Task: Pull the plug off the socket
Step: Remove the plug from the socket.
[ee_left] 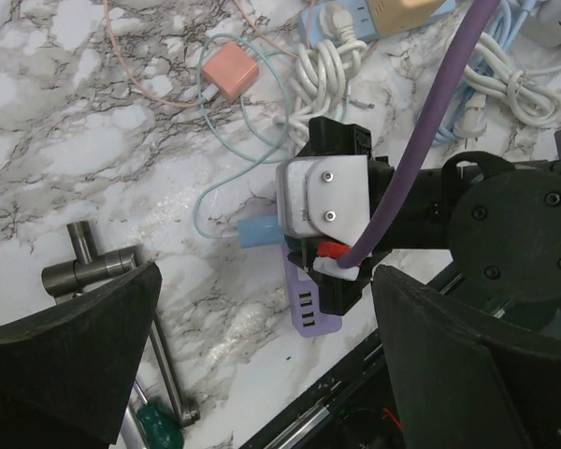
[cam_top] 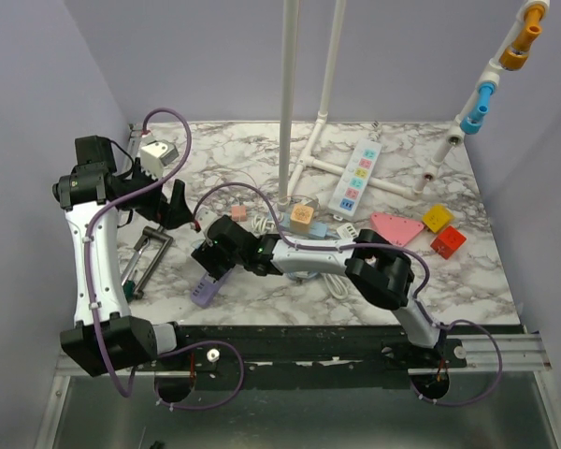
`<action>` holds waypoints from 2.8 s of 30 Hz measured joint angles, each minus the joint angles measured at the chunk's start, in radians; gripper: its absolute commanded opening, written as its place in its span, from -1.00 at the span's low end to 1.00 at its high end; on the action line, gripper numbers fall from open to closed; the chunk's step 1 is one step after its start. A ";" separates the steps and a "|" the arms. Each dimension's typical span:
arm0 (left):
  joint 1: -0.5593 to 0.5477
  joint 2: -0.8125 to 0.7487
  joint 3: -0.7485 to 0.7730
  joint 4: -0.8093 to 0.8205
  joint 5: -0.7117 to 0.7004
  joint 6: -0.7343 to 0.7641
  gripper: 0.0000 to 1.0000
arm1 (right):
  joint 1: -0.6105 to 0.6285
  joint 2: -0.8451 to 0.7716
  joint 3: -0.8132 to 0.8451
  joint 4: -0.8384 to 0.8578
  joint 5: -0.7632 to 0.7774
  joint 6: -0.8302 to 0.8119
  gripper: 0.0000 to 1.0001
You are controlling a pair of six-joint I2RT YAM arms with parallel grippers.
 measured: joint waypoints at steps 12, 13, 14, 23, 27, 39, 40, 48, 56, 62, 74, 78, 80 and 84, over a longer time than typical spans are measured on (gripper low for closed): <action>0.019 0.128 0.114 -0.120 0.017 0.086 0.97 | 0.023 0.101 0.156 -0.080 0.047 0.116 0.38; 0.019 0.126 0.111 -0.121 0.019 0.088 0.97 | 0.023 0.107 0.169 -0.088 0.050 0.119 0.30; 0.019 0.120 0.099 -0.126 0.021 0.096 0.97 | 0.023 0.113 0.181 -0.096 0.054 0.119 0.24; 0.020 0.142 0.062 -0.174 0.028 0.145 0.97 | 0.032 0.132 0.236 -0.162 0.105 0.161 -0.57; 0.024 0.157 0.066 -0.193 0.042 0.159 0.97 | 0.046 0.132 0.242 -0.177 0.132 0.168 -0.92; 0.084 0.101 -0.042 -0.242 0.048 0.273 0.97 | 0.062 0.078 0.183 -0.165 0.186 0.190 -0.99; 0.089 0.101 -0.053 -0.244 0.048 0.279 0.97 | 0.063 0.071 0.183 -0.164 0.189 0.190 -0.99; 0.142 0.101 -0.082 -0.269 0.050 0.341 0.97 | 0.063 -0.042 0.151 -0.137 0.211 0.191 -0.99; 0.162 0.074 -0.126 -0.284 0.063 0.384 0.97 | 0.065 -0.094 0.109 -0.106 0.238 0.190 -0.98; 0.174 0.049 -0.132 -0.296 0.074 0.409 0.97 | 0.060 -0.173 0.072 -0.120 0.252 0.157 -0.99; 0.205 -0.256 -0.270 -0.314 0.307 0.953 0.97 | 0.045 -0.509 -0.056 -0.214 -0.012 0.027 -0.99; 0.135 -0.313 -0.286 -0.327 0.356 1.085 0.97 | 0.045 -0.550 -0.134 -0.227 -0.056 -0.028 -0.99; 0.111 -0.309 -0.286 -0.327 0.372 1.104 0.97 | 0.045 -0.548 -0.138 -0.238 -0.067 -0.057 -0.99; 0.079 -0.300 -0.286 -0.323 0.410 1.117 0.97 | 0.045 -0.549 -0.148 -0.228 -0.081 -0.106 -0.99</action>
